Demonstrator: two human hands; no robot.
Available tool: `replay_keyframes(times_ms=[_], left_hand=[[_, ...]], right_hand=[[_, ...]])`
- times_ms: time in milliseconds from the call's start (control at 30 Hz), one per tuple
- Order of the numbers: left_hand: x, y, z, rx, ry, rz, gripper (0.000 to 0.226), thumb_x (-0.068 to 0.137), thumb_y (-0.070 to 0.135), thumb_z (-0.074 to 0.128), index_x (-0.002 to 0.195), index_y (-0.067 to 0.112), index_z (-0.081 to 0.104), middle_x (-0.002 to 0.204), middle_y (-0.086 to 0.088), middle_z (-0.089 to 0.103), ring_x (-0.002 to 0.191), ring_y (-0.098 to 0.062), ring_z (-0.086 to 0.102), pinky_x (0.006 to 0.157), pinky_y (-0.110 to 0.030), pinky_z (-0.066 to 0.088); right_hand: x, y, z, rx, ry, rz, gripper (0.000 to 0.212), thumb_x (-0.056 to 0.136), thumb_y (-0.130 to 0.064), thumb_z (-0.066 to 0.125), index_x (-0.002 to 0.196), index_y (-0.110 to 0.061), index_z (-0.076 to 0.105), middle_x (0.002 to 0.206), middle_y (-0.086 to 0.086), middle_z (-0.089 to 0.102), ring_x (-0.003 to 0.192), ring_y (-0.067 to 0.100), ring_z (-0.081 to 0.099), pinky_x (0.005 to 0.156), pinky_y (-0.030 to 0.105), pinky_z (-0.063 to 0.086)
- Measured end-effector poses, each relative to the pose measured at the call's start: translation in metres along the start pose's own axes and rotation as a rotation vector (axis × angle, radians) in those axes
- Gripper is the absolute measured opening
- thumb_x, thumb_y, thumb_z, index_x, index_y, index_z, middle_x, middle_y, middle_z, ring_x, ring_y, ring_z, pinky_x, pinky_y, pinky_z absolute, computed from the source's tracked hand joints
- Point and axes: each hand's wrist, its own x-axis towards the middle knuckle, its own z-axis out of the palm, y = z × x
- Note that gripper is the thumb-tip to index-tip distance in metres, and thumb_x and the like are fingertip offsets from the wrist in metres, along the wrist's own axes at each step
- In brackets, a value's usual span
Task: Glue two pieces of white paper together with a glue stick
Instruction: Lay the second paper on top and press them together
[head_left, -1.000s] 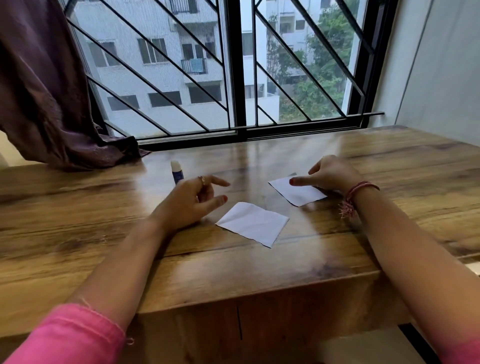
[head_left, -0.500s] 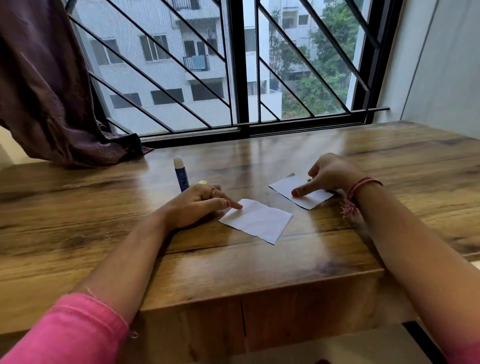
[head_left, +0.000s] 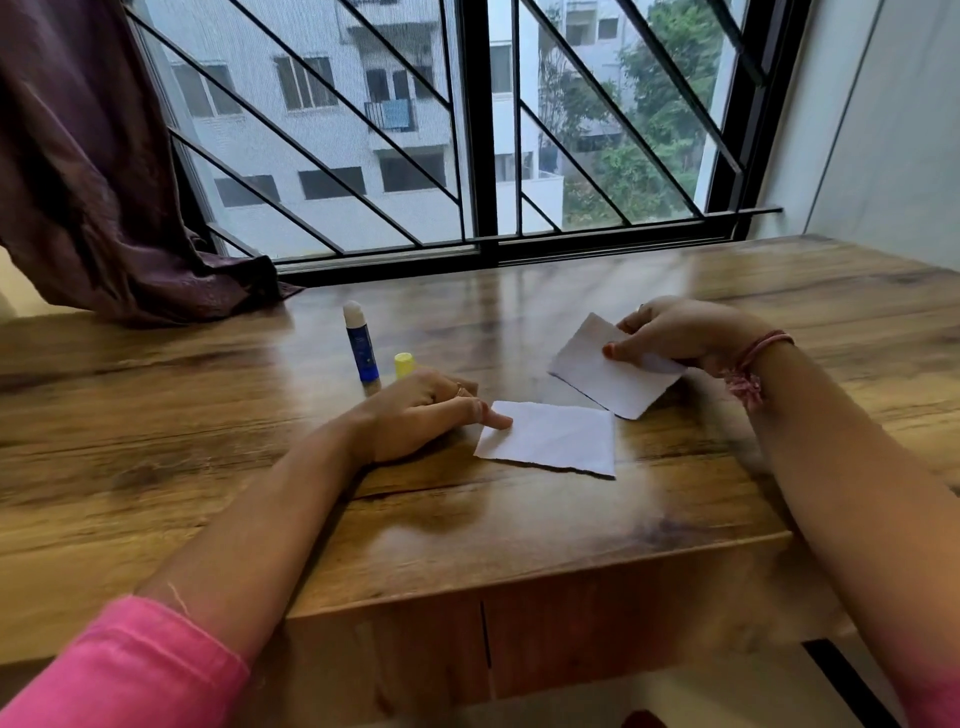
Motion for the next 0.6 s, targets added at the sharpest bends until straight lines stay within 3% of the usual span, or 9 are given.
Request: replay_keyframes(times_ms=[67,133,233,333,433,533,600], left_hand=[[-0.001,-0.002,0.0,-0.007,0.03,-0.003,0.041,0.088,0.039,0.042,0.109,0.02,0.072,0.065,0.016,0.05,0.066,0.0,0.049,0.066,-0.013,0.036],[-0.003,-0.004,-0.003,-0.031,0.098,-0.009,0.035,0.089,0.031,0.042,0.107,0.025,0.071,0.067,0.02,0.058,0.072,-0.005,0.052,0.069,-0.008,0.037],[-0.005,-0.007,-0.01,-0.08,0.127,0.026,0.034,0.089,0.02,0.044,0.105,0.016,0.073,0.06,0.021,0.058,0.059,0.002,0.049,0.059,-0.008,0.036],[-0.005,-0.01,-0.013,-0.039,0.071,-0.008,0.032,0.088,0.023,0.045,0.102,0.02,0.075,0.047,0.012,0.042,0.049,-0.001,0.04,0.054,-0.017,0.031],[-0.005,-0.01,-0.012,-0.002,0.009,-0.009,0.031,0.089,0.02,0.046,0.101,0.02,0.074,0.047,0.019,0.049,0.054,0.004,0.048,0.055,-0.008,0.031],[-0.005,-0.01,-0.012,-0.01,-0.012,-0.025,0.032,0.089,0.02,0.045,0.103,0.019,0.074,0.049,0.02,0.05,0.056,0.004,0.049,0.057,-0.009,0.031],[-0.005,-0.008,-0.012,-0.004,-0.031,-0.033,0.033,0.088,0.021,0.045,0.104,0.024,0.074,0.06,0.024,0.059,0.065,0.005,0.054,0.061,-0.01,0.034]], right_hand=[[-0.003,-0.001,-0.002,0.138,-0.044,0.006,0.022,0.091,-0.009,0.058,0.109,0.003,0.061,0.094,0.016,0.068,0.076,0.026,0.065,0.067,0.034,0.057],[-0.005,-0.003,-0.004,0.258,-0.091,-0.014,0.021,0.092,-0.007,0.055,0.109,0.003,0.059,0.079,0.011,0.07,0.064,0.019,0.068,0.051,0.025,0.056],[-0.007,-0.005,-0.004,0.372,-0.143,-0.047,0.019,0.091,-0.009,0.056,0.107,0.001,0.061,0.062,0.001,0.069,0.047,0.008,0.064,0.04,0.019,0.051],[-0.006,-0.007,-0.003,0.4,-0.13,-0.056,0.016,0.088,-0.016,0.062,0.101,-0.008,0.067,0.071,0.0,0.061,0.049,0.001,0.058,0.044,0.014,0.05],[-0.005,-0.01,-0.001,0.438,-0.146,-0.062,0.013,0.084,-0.015,0.067,0.097,-0.013,0.067,0.078,-0.001,0.061,0.056,0.001,0.06,0.046,0.013,0.047],[-0.007,-0.013,0.01,0.334,-0.169,-0.065,0.035,0.068,-0.023,0.076,0.101,-0.017,0.067,0.087,-0.001,0.066,0.067,0.006,0.059,0.047,0.016,0.048],[-0.008,-0.016,0.019,0.28,-0.228,-0.08,0.049,0.059,-0.028,0.077,0.105,-0.016,0.068,0.1,0.005,0.069,0.083,0.015,0.058,0.056,0.021,0.051]])
